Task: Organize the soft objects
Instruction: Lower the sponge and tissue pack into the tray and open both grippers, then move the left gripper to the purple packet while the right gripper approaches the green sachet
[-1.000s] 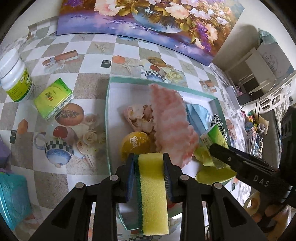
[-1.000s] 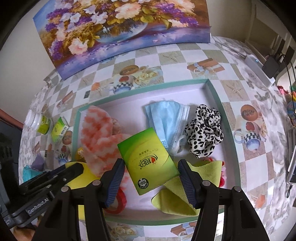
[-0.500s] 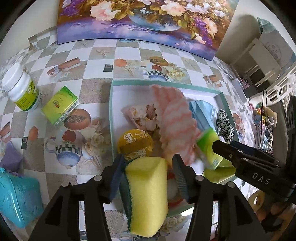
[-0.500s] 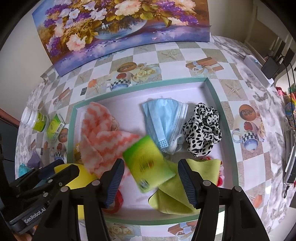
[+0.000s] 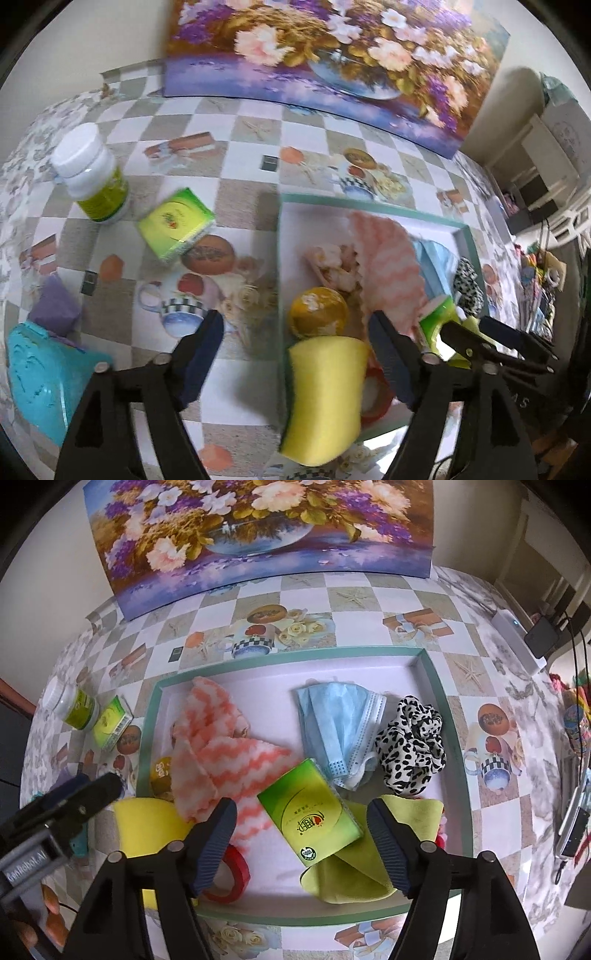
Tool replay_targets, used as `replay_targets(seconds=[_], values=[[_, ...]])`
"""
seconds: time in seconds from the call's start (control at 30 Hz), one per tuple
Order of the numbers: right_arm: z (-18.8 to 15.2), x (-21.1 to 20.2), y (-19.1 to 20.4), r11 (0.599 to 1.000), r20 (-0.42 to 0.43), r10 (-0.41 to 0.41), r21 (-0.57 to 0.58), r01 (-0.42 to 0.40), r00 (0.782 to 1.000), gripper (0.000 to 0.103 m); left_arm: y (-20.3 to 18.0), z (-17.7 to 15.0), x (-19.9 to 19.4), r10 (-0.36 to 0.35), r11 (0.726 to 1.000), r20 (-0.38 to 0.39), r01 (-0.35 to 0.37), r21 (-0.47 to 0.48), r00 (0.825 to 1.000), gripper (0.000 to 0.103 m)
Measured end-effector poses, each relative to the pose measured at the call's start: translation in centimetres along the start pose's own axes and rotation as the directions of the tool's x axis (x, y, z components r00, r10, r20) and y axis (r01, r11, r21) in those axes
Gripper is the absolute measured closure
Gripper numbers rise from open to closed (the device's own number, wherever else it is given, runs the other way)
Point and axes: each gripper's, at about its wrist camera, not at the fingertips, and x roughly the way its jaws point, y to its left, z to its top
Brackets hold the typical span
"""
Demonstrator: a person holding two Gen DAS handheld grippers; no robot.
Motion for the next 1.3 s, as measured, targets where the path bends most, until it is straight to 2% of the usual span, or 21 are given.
replay_targets(seconds=[0.17, 0.33, 0.5, 0.8, 0.9, 1.3], values=[[-0.1, 0.0, 0.9, 1.0, -0.001, 0.007, -0.023, -0.007, 1.0, 0.022, 1.3, 0.2, -0.3, 0.083, 0.996, 0.018, -0.083, -0.02, 0.996, 0.017], [-0.2, -0.2, 2.0, 0.999, 0.006, -0.006, -0.049, 0.006, 1.0, 0.021, 3.0, 0.3, -0.6, 0.128, 0.99, 0.008, -0.127, -0.056, 0.992, 0.017], [-0.1, -1.0, 3.3, 0.998, 0.038, 0.023, -0.061, -0.02, 0.999, 0.021, 5.5, 0.7, -1.8, 0.176, 0.979, 0.021, -0.173, -0.11, 0.984, 0.017], [0.5, -1.8, 8.6, 0.984, 0.107, 0.084, -0.165, -0.065, 0.991, 0.021, 11.0, 1.7, -4.3, 0.236, 0.95, 0.058, -0.218, -0.222, 0.97, 0.016], [0.6, -1.6, 10.5, 0.977, 0.109, 0.099, -0.202, -0.076, 0.989, 0.021, 12.7, 2.0, -4.4, 0.249, 0.941, 0.05, -0.229, -0.247, 0.967, 0.007], [1.3, 0.3, 17.2, 0.937, 0.072, 0.184, -0.314, -0.153, 0.98, 0.021, 18.9, 2.4, -5.6, 0.265, 0.913, -0.004, -0.252, -0.321, 0.964, 0.007]])
